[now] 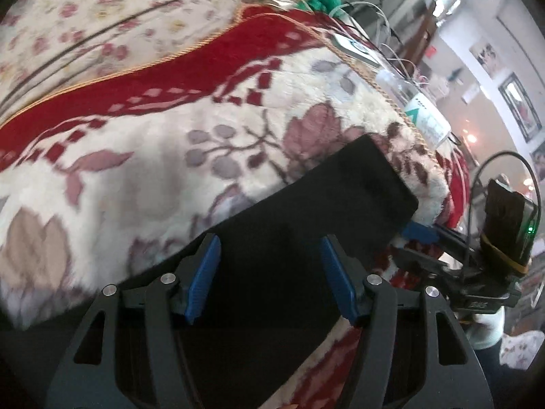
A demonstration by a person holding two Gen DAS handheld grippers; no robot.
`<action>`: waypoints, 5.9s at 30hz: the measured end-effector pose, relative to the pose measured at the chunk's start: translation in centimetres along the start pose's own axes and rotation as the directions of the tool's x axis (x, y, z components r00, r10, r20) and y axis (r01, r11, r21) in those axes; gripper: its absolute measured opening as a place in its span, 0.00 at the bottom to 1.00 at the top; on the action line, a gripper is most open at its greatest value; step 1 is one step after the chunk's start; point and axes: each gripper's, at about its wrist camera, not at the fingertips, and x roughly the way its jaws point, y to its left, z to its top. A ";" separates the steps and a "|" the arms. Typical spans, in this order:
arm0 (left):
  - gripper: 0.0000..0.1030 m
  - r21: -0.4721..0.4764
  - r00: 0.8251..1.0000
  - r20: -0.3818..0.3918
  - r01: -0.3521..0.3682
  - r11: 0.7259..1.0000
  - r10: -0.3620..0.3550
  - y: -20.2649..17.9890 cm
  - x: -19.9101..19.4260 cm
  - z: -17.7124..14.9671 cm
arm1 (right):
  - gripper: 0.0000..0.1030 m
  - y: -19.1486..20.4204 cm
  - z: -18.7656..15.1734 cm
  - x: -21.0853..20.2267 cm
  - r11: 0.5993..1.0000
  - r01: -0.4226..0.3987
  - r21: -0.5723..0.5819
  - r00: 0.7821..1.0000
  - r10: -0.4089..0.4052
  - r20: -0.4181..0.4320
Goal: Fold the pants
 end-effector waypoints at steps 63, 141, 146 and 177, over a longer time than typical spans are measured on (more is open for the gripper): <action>0.70 0.298 0.898 -0.372 0.355 0.886 -0.235 -3.9 11.5 7.4 | 0.13 -3.5 2.9 -1.9 0.962 -0.262 -0.079 0.957 0.270 0.106; 0.60 -0.178 0.994 0.113 0.035 0.983 -0.015 7.3 -12.2 -10.8 | 0.40 9.8 2.5 4.8 0.916 -0.390 -0.090 0.920 0.385 -0.074; 0.60 -0.266 0.994 0.103 0.071 0.961 -0.045 7.9 -10.3 -10.2 | 0.40 9.0 1.8 5.6 0.916 -0.396 -0.061 0.917 0.392 -0.075; 0.13 -0.354 0.984 0.142 -0.054 0.934 0.110 11.8 -12.7 -11.7 | 0.42 17.5 0.9 7.9 0.836 -0.447 -0.317 0.894 0.429 -0.130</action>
